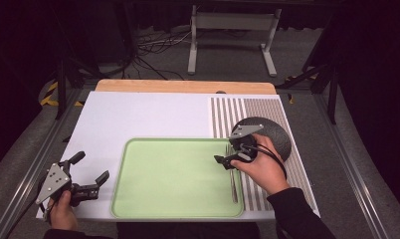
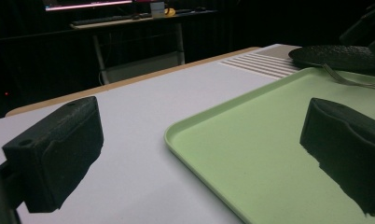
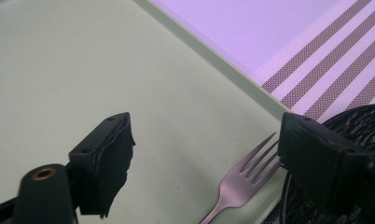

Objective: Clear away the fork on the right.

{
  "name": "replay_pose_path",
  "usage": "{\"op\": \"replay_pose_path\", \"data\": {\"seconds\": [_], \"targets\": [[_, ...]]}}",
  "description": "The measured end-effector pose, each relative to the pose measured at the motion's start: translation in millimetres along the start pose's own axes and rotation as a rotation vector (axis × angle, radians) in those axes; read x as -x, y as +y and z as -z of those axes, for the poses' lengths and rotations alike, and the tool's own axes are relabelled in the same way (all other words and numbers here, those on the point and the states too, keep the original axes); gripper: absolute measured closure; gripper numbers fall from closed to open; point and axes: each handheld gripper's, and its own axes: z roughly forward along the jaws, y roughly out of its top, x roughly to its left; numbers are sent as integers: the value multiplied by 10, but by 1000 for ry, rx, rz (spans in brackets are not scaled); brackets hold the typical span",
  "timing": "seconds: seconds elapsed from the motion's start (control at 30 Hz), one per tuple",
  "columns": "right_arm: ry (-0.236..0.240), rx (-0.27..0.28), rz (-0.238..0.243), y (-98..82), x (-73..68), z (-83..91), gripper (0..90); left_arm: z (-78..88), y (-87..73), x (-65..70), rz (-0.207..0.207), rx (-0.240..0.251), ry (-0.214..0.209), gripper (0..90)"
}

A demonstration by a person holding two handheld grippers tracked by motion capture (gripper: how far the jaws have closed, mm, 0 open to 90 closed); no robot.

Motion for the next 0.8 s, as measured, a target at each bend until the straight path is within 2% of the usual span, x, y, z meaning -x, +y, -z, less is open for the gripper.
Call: {"op": "replay_pose_path", "data": {"seconds": [0.17, 0.23, 0.3, 0.53, 0.7, 0.73, 0.77, 0.8], "targets": [[-8, 40, 37, -31, 15, 110, 132, 0, 0, 4, -2, 0, 1, 1], [-1, 59, 35, -66, 41, 172, 129, -2, -1, 4, 0, -1, 1, 1], [2, 92, 66, -97, 65, 225, 121, -3, -2, 4, -2, -1, 1, 1], [-3, 165, 58, -244, 154, 417, 119, -3, -2, 5, -2, -2, 2, 1], [5, 275, 52, -382, 243, 550, 110, -5, -5, 6, 0, -1, 3, 1], [5, 275, 52, -382, 243, 550, 110, -5, -5, 6, 0, -1, 3, 1], [7, 321, 56, -439, 265, 596, 108, -5, -5, 6, 0, -1, 3, 1], [7, 321, 56, -439, 265, 596, 108, -5, -5, 6, 0, -1, 3, 1]]}}
